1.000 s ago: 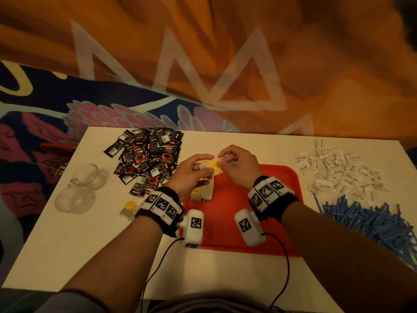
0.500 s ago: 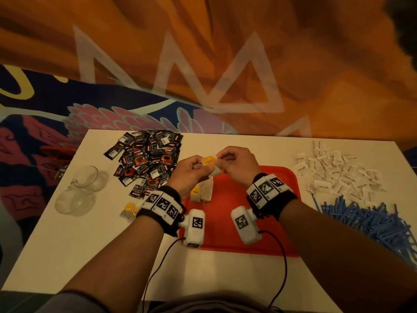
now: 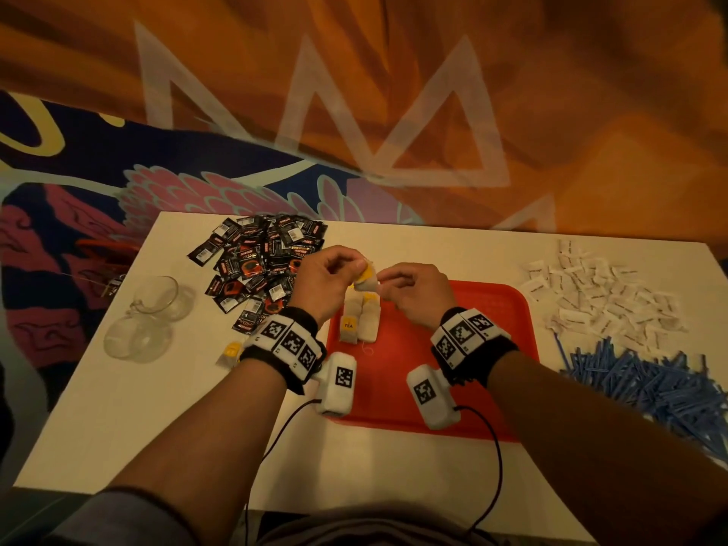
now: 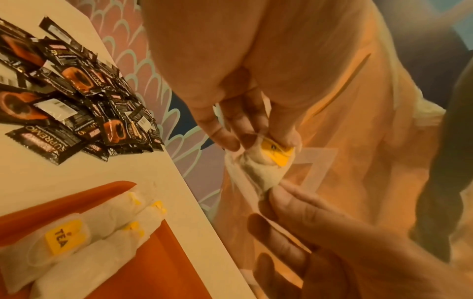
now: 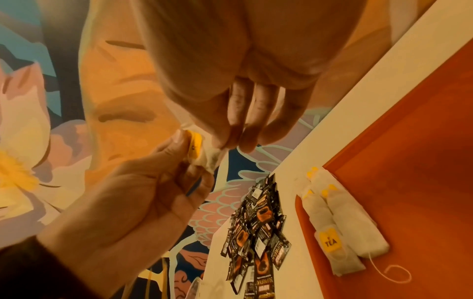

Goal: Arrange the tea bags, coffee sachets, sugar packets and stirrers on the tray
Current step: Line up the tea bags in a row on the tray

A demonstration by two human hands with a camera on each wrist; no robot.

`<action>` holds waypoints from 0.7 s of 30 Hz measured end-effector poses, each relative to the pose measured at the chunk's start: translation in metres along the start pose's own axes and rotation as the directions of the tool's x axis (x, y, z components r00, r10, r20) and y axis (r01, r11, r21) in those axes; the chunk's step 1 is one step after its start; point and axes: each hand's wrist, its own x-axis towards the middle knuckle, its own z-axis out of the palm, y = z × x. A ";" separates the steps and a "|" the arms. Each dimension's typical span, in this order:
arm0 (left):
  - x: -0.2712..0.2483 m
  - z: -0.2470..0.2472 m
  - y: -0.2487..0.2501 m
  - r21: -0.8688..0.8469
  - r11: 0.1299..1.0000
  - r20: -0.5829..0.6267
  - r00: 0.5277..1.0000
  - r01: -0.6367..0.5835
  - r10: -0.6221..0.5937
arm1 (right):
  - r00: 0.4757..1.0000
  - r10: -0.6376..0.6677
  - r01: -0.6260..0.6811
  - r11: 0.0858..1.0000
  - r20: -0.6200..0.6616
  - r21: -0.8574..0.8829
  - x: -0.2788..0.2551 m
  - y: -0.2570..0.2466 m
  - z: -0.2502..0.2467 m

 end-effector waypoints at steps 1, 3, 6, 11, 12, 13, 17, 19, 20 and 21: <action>0.001 -0.003 -0.002 0.029 0.999 0.003 1.000 -0.012 0.012 | 1.000 0.019 -0.020 0.999 0.017 0.033 -0.001 0.002 0.003; 0.003 -0.009 -0.009 0.112 0.993 0.041 0.998 -0.045 0.040 | 0.998 0.029 -0.036 0.992 0.054 0.119 -0.002 0.003 0.009; 0.002 -0.015 -0.015 0.247 0.966 0.111 0.992 -0.081 0.055 | 0.995 0.040 -0.052 0.989 0.089 0.137 -0.002 0.004 0.020; -0.001 -0.022 -0.033 0.296 0.955 0.100 0.995 -0.025 -0.004 | 0.988 0.117 -0.126 0.989 0.102 0.081 0.001 0.020 0.046; -0.002 -0.024 -0.038 0.302 0.953 0.092 0.996 -0.007 -0.022 | 0.985 0.135 -0.143 0.987 0.103 0.073 0.002 0.024 0.051; -0.003 -0.026 -0.044 0.308 0.951 0.086 0.995 0.017 -0.046 | 0.982 0.157 -0.164 0.985 0.102 0.063 0.002 0.028 0.057; -0.007 -0.042 -0.074 0.341 0.926 0.056 0.980 0.158 -0.188 | 0.951 0.293 -0.294 0.956 0.096 0.002 0.001 0.051 0.082; -0.012 -0.054 -0.090 0.341 0.905 0.040 0.958 0.253 -0.283 | 0.918 0.378 -0.374 0.926 0.115 -0.059 0.000 0.065 0.093; -0.015 -0.061 -0.099 0.342 0.896 0.030 0.949 0.285 -0.313 | 0.897 0.425 -0.417 0.905 0.124 -0.087 -0.001 0.070 0.098; -0.019 -0.068 -0.106 0.341 0.889 0.020 0.943 0.306 -0.332 | 0.872 0.472 -0.463 0.881 0.128 -0.097 -0.001 0.077 0.103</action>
